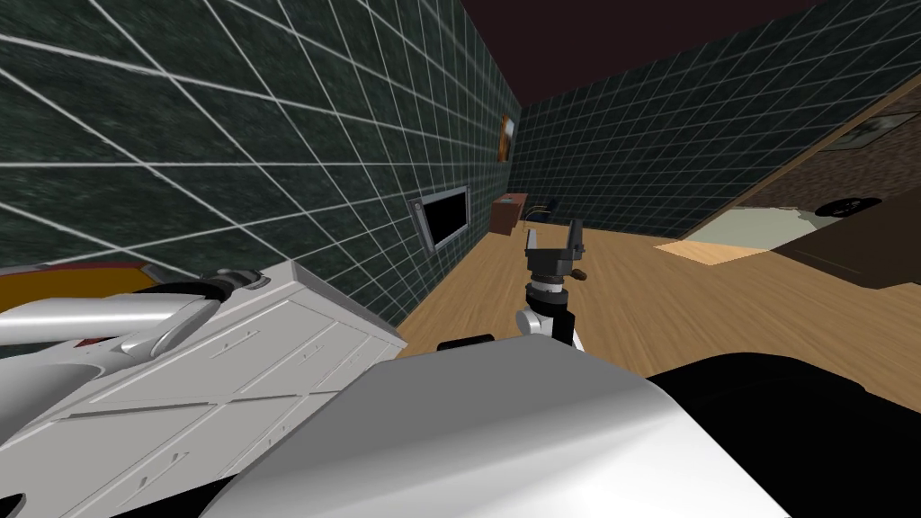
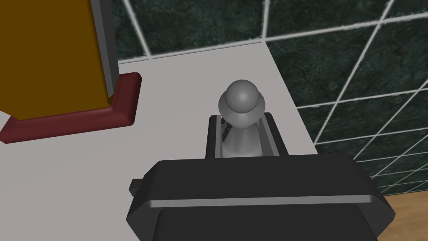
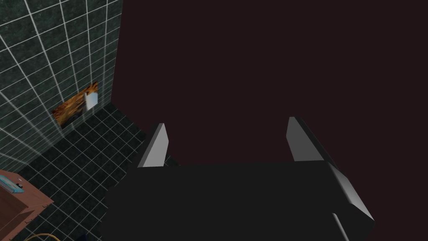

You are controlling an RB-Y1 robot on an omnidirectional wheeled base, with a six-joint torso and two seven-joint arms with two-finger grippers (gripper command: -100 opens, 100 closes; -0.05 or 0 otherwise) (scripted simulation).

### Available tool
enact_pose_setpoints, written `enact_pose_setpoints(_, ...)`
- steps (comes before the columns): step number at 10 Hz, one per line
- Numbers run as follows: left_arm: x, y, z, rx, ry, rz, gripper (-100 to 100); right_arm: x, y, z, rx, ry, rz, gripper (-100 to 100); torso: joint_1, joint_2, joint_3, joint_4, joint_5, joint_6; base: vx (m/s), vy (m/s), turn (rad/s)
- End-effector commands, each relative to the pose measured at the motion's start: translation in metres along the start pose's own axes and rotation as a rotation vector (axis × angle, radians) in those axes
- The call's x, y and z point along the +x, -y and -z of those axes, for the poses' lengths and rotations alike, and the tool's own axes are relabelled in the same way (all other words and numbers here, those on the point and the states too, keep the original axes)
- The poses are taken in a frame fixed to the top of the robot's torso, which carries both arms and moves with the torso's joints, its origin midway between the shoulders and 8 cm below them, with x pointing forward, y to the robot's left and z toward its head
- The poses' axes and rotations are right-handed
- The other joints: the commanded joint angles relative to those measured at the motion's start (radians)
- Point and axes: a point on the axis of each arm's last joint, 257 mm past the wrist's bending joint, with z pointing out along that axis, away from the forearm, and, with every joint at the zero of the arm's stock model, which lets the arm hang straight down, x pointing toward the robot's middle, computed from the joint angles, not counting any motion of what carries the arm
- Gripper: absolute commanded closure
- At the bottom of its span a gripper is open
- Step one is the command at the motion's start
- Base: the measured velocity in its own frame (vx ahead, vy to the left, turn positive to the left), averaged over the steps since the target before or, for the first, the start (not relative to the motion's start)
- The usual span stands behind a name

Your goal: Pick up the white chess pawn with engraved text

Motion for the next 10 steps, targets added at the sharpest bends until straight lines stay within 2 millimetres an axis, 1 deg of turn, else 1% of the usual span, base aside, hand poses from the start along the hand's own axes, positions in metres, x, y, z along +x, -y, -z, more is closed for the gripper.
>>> enact_pose_setpoints(1,0.011,0.008,0.003,0.009,-0.019,0.019,100,0.0,0.0,0.0,0.0,0.0,0.0,0,0.0,0.0,0.0,0.0,0.0,0.0,0.004,-0.005,0.0)
enact_pose_setpoints(2,-0.003,0.009,0.006,0.009,0.004,-0.017,100,0.0,0.0,0.0,0.0,0.0,0.0,0,0.0,0.001,0.001,0.001,-0.001,0.0,0.014,0.0,-0.03)
enact_pose_setpoints(3,-0.002,0.021,0.009,0.026,0.001,-0.011,100,0.0,0.0,0.0,0.0,0.0,0.0,0,0.0,0.0,0.0,0.0,0.0,0.0,0.012,-0.004,-0.033)
enact_pose_setpoints(5,0.017,0.024,0.011,0.026,-0.032,0.018,100,0.0,0.0,0.0,0.0,0.0,0.0,0,0.0,0.001,0.001,0.001,-0.001,-0.001,0.001,-0.003,0.001)
enact_pose_setpoints(6,0.006,0.028,0.016,0.032,-0.013,-0.017,100,0.0,0.0,0.0,0.0,0.0,0.0,0,0.0,0.001,0.001,0.001,-0.001,0.0,0.01,0.0,-0.044)
enact_pose_setpoints(7,0.011,0.038,0.019,0.045,-0.02,-0.009,100,0.0,0.0,0.0,0.0,0.0,0.0,0,-0.001,0.001,0.001,0.0,0.0,0.0,0.012,-0.004,-0.036)
enact_pose_setpoints(8,0.024,0.04,0.021,0.046,-0.044,0.011,100,0.0,0.0,0.0,0.0,0.0,0.0,0,-0.001,0.001,0.001,0.0,-0.001,-0.001,0.004,-0.005,0.016)
enact_pose_setpoints(9,0.015,0.036,0.018,0.043,-0.032,0.003,100,0.0,0.0,0.0,0.0,0.0,0.0,0,-0.001,0.001,0.001,0.001,-0.002,0.0,0.0,0.0,0.0)
enact_pose_setpoints(10,0.017,0.036,0.018,0.045,-0.034,0.003,0,0.0,0.0,0.0,0.0,0.0,0.0,0,-0.001,0.001,0.001,0.0,-0.001,0.0,0.0,0.0,0.0)
